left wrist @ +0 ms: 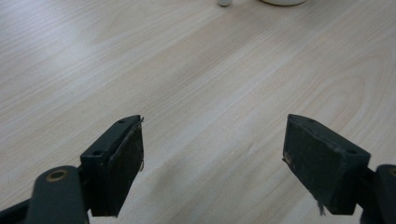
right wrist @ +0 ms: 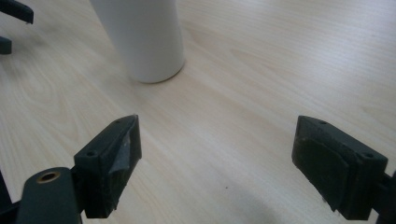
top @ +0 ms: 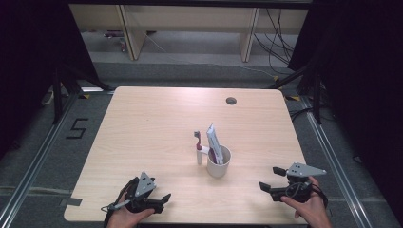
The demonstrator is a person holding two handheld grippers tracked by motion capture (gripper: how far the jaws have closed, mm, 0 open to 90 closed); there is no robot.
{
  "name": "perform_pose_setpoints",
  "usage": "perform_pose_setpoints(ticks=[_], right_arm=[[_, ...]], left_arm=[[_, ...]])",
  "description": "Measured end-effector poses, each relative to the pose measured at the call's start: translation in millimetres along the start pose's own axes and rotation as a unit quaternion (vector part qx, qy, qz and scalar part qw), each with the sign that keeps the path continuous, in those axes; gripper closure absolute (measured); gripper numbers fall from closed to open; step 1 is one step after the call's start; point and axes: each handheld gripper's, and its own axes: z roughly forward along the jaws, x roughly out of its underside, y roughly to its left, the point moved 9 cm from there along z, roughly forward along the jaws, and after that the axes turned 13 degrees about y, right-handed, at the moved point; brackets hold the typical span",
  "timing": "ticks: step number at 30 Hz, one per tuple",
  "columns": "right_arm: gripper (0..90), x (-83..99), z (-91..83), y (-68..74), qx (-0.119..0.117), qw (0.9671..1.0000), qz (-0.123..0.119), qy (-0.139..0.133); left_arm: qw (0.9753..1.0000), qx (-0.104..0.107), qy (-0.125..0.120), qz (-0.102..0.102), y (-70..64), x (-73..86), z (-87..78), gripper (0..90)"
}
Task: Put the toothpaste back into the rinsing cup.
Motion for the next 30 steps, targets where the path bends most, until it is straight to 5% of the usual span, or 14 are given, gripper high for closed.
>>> perform_pose_setpoints(ticks=[2, 13, 15, 17, 30], right_arm=[[16.7, 1.6, 1.1, -1.6, 0.005, 0.9998, -0.019, 0.003], [16.6, 18.6, 5.5, 7.0, 0.002, 0.9988, -0.016, 0.045], [16.5, 19.5, 5.9, 4.1, 0.011, 0.9984, -0.032, 0.045], [16.5, 21.8, 6.3, 8.5, -0.001, 0.9985, -0.014, 0.052], [16.5, 23.8, 6.9, 5.9, 0.007, 0.9979, -0.026, 0.06]], left_arm=[[1.0, 0.0, 0.0, 0.0, -0.2, 0.1, 0.1, 20.0], [1.0, -0.003, 0.006, 0.002, 1.4, 1.8, -0.7, 20.0], [1.0, -0.003, 0.005, 0.003, 1.4, 1.7, -0.9, 20.0], [1.0, -0.003, 0.005, 0.002, 1.3, 1.7, -1.1, 20.0], [1.0, -0.004, 0.007, 0.002, 1.5, 2.0, -1.3, 20.0]])
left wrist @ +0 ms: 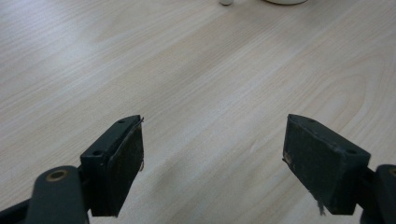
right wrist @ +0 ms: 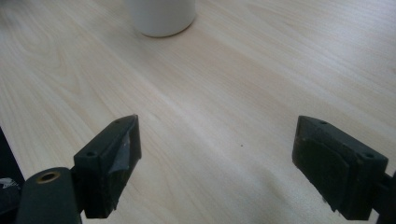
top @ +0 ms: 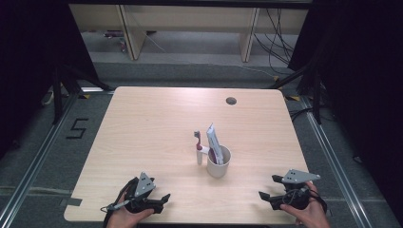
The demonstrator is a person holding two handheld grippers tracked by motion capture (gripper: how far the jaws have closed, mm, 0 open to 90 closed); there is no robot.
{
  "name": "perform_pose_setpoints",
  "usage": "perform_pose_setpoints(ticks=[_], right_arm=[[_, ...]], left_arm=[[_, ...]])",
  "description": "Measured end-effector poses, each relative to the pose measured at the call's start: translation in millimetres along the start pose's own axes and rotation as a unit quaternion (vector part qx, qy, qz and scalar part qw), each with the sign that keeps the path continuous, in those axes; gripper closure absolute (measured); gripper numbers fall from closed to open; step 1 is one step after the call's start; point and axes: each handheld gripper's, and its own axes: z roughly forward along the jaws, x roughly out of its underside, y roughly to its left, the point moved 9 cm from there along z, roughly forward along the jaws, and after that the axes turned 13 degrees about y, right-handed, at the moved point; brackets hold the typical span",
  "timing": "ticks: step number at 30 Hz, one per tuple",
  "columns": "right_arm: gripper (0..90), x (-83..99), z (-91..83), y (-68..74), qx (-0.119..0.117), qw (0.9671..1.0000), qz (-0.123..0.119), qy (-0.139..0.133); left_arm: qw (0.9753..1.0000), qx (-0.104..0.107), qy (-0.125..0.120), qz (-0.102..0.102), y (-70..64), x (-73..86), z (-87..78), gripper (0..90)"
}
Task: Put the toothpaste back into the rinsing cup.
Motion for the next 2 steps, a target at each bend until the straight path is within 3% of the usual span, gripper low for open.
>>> perform_pose_setpoints(ticks=[2], right_arm=[[16.5, -0.6, -0.1, 0.1, 0.0, 1.0, 0.0, -0.003]], left_arm=[[1.0, 0.001, -0.001, 0.001, -0.1, 0.0, 0.3, 20.0]])
